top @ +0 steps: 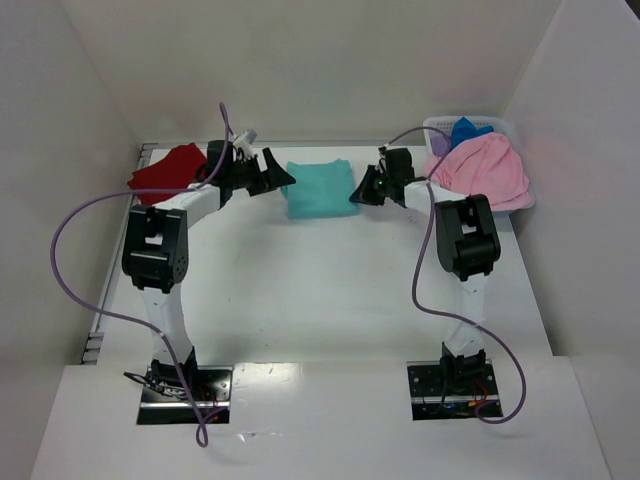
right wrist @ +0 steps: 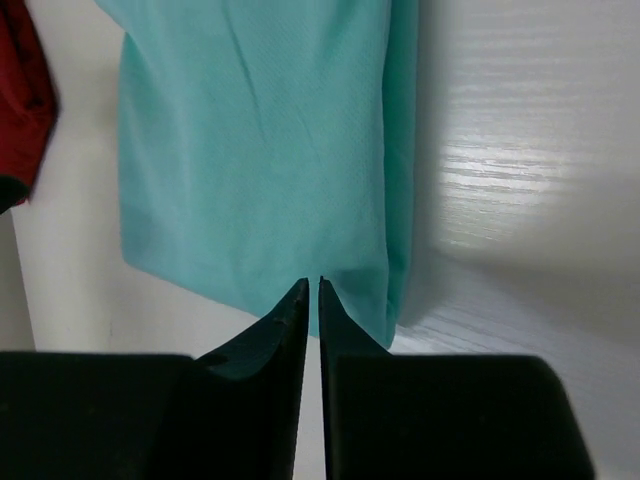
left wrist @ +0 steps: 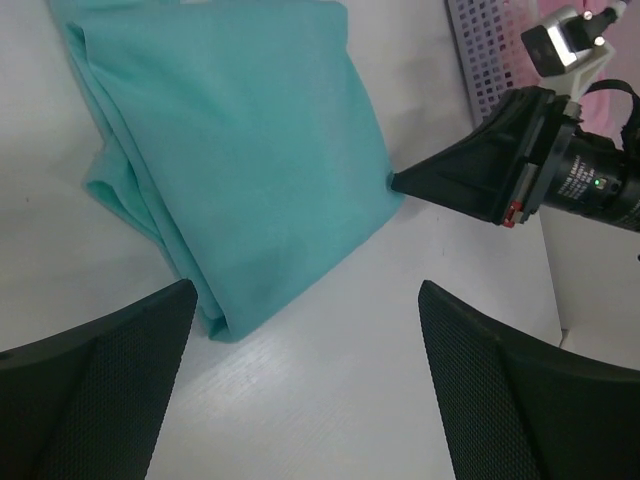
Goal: Fold and stack the t-shirts
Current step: Fold the long partially folded tshirt into a neat square, then put the neatly folded tshirt into the corner of the board with the left arm
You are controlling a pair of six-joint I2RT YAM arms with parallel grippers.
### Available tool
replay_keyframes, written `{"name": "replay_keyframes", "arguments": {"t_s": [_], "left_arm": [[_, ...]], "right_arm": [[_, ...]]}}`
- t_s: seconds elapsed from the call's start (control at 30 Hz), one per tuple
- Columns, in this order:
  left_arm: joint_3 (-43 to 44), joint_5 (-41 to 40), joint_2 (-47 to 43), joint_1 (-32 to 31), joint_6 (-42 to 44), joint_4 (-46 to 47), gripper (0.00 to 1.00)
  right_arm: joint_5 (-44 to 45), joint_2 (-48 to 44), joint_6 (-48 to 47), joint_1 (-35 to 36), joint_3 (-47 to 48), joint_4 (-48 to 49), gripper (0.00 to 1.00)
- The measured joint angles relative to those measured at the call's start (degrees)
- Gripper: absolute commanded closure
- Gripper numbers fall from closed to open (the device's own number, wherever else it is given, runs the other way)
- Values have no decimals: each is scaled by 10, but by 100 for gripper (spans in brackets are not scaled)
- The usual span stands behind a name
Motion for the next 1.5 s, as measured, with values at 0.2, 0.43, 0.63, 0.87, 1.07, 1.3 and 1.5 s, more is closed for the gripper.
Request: {"name": "replay_keyframes", "arguments": {"t_s": [0.2,0.43,0.63,0.87,1.07,1.3,1.5], "left_arm": [[63,1,49,0,1,-29,1],[79,-10,79,0,9,-66,1],[89,-28,102,-3,16,-84,1],[107,-29,141,-8,-2,-66,1],[139,-30,165,-16,-17,-54,1],[156,-33,181,-30,-31,-42,4],[164,-60,186,-41,-47,-39,7]], "right_arm": [[2,-19,-6,0,24,-3,69],[-7,-20,-8,0,78,-8,66],[-7,-20,-16,0,84,-25,64],[15,-20,-27,0,84,-40,61],[37,-48,-36,0,64,-56,58],[61,-119,-44,0,43,-62,57],[74,-159,-51,0,27,-63,56]]}}
